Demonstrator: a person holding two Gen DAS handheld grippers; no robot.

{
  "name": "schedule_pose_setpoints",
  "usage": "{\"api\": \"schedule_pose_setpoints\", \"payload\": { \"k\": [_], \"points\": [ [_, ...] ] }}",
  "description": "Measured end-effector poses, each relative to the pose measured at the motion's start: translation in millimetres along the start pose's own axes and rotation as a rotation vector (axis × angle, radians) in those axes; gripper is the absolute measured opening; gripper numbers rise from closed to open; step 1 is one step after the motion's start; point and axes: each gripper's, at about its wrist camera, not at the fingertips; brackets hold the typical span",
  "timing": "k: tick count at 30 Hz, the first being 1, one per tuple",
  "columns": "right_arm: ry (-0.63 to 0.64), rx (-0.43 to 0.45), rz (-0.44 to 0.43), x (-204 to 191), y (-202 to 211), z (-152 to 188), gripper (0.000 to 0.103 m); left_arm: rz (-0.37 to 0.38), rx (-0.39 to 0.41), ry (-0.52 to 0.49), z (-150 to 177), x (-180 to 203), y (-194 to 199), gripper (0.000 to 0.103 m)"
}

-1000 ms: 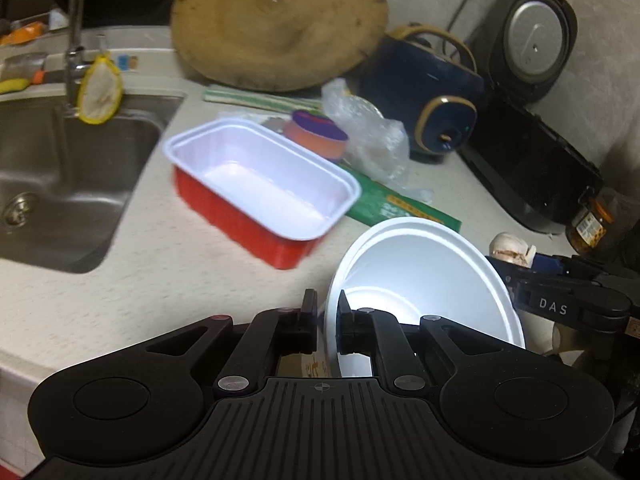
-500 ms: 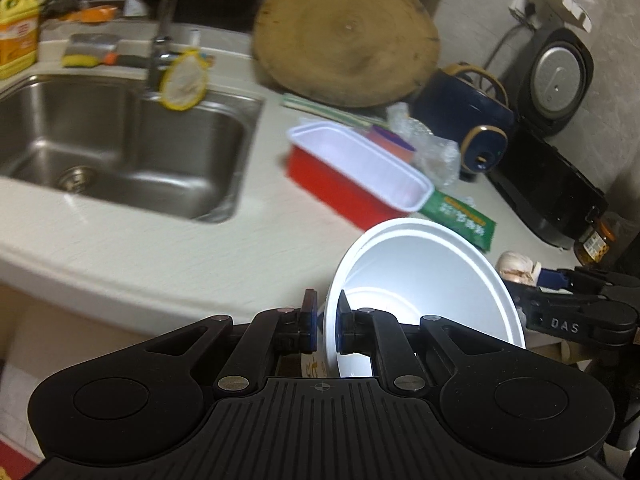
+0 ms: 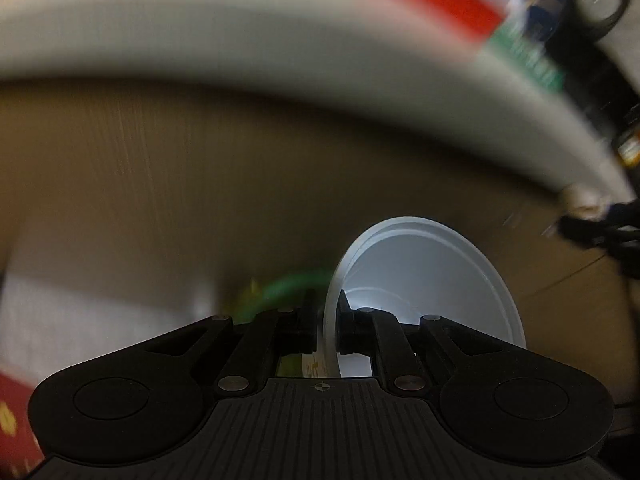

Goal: Collect trash
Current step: 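Lower both into the green bin, open the left gripper while the right gripper releases the garlic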

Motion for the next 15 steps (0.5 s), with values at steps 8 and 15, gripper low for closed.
{"api": "schedule_pose_setpoints", "payload": {
  "k": [8,15],
  "points": [
    [-0.034,-0.171,-0.04,20.3,-109.0,83.1,0.054,-0.129,-0.193,-0.015,74.2,38.2,-175.5,0.011],
    [0.053,-0.264,-0.068,23.4,-201.3,152.0,0.054,-0.158,-0.219,-0.011,102.7,37.5,-304.0,0.02]
  ]
}}
Point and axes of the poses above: each gripper's, at about its wrist camera, not at the fingertips, and y roughly against the way its jaws point, x to its right, z to its underside, and after that the axes turned 15 degrees about -z, right-handed
